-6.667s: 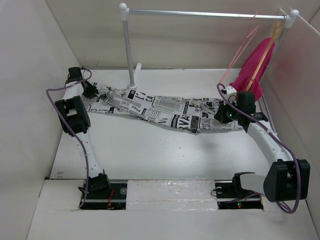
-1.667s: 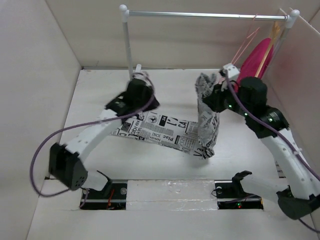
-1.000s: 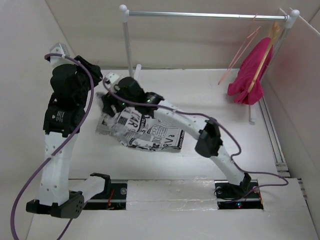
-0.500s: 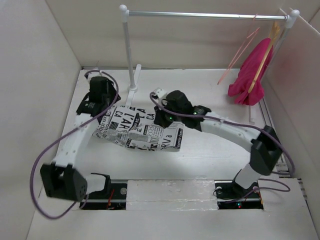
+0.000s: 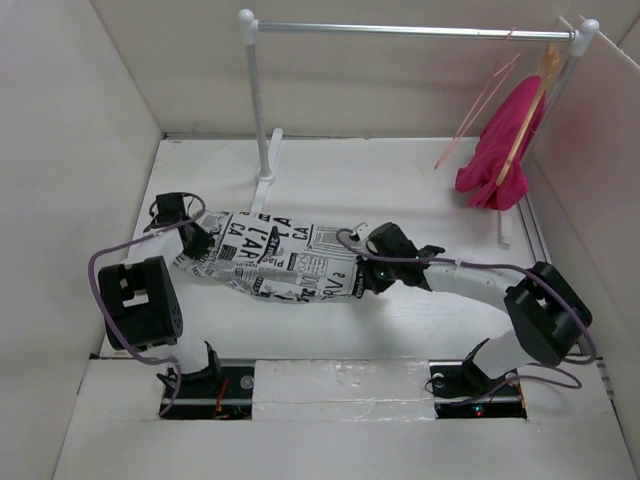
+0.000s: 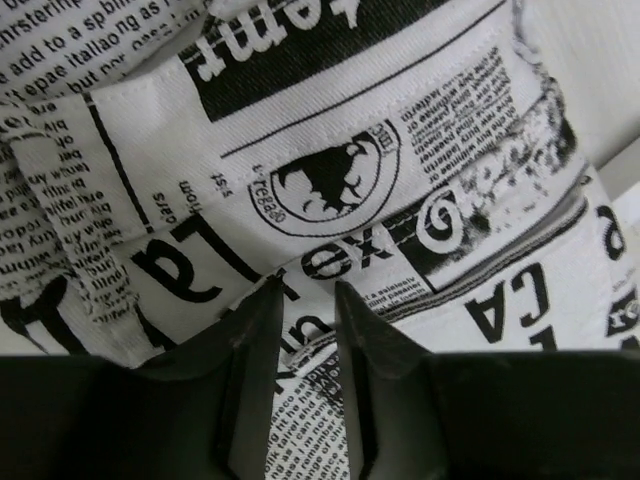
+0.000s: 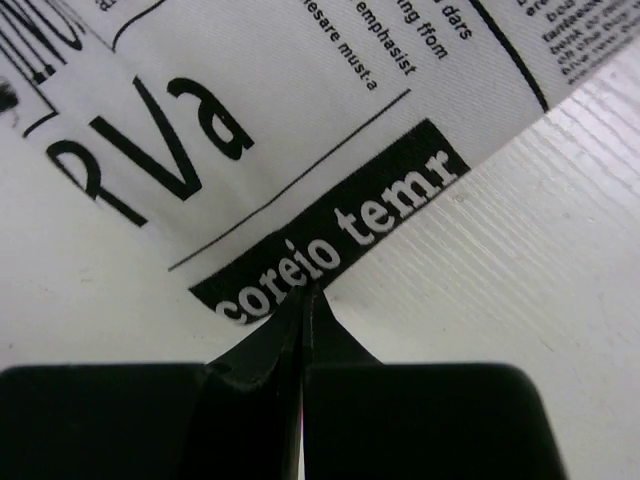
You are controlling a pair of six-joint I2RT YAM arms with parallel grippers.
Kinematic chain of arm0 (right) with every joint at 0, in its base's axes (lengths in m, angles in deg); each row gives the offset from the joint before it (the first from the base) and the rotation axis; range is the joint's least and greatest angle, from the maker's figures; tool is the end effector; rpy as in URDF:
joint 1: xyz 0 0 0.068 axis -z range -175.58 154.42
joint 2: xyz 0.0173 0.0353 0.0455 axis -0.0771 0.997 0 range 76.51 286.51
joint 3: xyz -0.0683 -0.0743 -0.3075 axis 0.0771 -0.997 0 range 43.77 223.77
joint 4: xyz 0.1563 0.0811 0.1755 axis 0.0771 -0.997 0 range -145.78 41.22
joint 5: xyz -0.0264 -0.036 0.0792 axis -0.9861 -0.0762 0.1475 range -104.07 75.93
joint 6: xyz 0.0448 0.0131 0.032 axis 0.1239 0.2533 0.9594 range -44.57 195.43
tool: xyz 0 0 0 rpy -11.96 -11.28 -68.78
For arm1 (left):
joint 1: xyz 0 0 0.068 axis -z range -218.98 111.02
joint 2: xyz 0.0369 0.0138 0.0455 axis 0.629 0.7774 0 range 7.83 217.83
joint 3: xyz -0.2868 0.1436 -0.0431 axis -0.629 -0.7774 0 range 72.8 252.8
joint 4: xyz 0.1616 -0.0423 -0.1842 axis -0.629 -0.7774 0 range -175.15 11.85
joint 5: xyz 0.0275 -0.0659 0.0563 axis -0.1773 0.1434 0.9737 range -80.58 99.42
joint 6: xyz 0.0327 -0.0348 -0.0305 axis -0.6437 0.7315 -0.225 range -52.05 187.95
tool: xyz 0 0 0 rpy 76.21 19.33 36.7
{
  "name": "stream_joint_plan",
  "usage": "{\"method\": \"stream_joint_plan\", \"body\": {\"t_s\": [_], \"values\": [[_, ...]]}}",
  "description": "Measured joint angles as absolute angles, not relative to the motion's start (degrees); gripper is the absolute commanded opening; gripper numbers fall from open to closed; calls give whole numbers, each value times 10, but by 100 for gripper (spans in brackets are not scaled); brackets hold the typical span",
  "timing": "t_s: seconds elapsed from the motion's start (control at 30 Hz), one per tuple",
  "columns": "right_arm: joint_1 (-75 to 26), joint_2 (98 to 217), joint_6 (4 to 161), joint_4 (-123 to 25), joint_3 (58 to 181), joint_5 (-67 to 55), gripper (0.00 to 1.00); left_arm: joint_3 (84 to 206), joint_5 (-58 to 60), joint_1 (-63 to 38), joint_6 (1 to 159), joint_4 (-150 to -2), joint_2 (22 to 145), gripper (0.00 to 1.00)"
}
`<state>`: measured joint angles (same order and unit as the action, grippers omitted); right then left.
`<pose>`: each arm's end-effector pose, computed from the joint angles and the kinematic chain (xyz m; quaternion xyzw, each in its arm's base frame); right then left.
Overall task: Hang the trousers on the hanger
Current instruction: Fold the trousers, then grab a hanger with the right arm
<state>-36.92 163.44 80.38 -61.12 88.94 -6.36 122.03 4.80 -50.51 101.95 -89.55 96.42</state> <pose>0.2082 0.1902 0.2283 -0.3161 0.8952 0.1796 0.2576 0.2955 0.0570 0.2414 -0.3518 0.8731 -0.1027 0.3217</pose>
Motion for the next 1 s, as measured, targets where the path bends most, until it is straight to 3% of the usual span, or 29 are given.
{"method": "stream_joint_plan", "body": {"t_s": [0.07,0.13,0.27,0.37,0.57,0.63,0.67,0.7,0.77,1.0], "values": [[-366,1611,794,-633,895,-62,0,1220,37,-505,1019,-896,957,8],[-358,1577,777,-676,917,-63,8,1226,25,-499,1017,-904,943,2],[-304,1499,734,-755,1041,-66,61,1291,30,-433,1004,-938,895,0],[-218,1464,707,-769,1174,-63,75,1390,45,-332,986,-937,870,0],[1,1453,712,-745,1320,3,82,1469,54,-146,968,-911,829,0],[41,1475,729,-736,1341,35,82,1467,52,-111,967,-911,827,10],[54,1488,738,-734,1348,48,82,1462,47,-103,966,-911,827,24],[66,1505,747,-732,1353,58,82,1452,42,-98,966,-906,826,30],[86,1542,766,-728,1359,83,82,1423,35,-98,969,-903,821,36],[112,1637,833,-685,1360,162,71,1364,34,-99,970,-916,809,34]]}}
